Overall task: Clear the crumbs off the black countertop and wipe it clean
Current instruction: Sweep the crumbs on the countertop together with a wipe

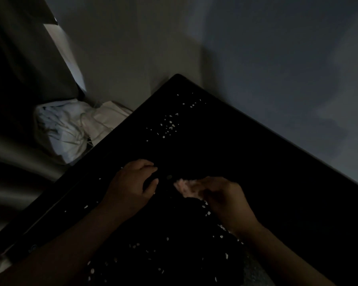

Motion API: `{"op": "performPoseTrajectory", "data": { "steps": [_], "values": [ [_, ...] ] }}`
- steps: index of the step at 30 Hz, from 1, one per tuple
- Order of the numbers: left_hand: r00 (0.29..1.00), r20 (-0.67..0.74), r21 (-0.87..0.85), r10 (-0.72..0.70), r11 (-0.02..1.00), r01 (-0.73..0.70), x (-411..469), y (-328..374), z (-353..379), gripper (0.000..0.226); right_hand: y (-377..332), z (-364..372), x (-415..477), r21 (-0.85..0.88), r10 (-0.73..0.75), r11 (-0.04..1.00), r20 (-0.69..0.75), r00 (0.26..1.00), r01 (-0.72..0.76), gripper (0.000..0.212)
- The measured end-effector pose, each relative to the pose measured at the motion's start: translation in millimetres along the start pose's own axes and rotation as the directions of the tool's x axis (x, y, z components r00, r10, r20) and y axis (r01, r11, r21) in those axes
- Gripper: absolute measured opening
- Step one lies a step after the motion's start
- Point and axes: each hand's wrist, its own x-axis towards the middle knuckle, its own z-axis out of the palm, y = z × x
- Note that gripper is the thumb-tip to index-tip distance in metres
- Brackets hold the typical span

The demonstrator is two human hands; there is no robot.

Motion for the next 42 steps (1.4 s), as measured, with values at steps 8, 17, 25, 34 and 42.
{"op": "performPoseTrajectory", "data": {
  "steps": [8,17,25,34,42],
  "values": [
    [0.997,-0.069,-0.030,-0.022,0.999,0.020,53.0,-24.2,-43.1,0.048,-6.5,-29.4,100.4,0.025,0.129,0.992,-0.296,0.946,-0.128,0.020],
    [0.989,-0.115,0.033,-0.092,0.995,0.096,98.9,-61.1,-46.0,0.071,16.4,-41.2,214.0,-0.273,-0.031,0.957,-0.441,0.897,-0.101,0.014],
    [0.953,-0.179,0.003,-0.244,0.969,0.248,102.4,-98.6,-20.1,0.069,61.1,-35.9,254.1,-0.395,0.108,0.882,-0.357,0.928,-0.255,0.027],
    [0.967,-0.084,-0.084,-0.239,0.969,0.233,108.8,-105.3,-27.6,0.053,38.0,7.3,143.9,-0.323,-0.092,0.944,-0.062,0.994,0.067,0.029],
    [0.949,-0.203,-0.041,-0.242,0.970,0.239,109.6,-110.6,-19.0,0.058,6.2,-2.4,180.7,-0.083,0.059,0.993,-0.277,0.959,-0.086,0.027]
  ]
}}
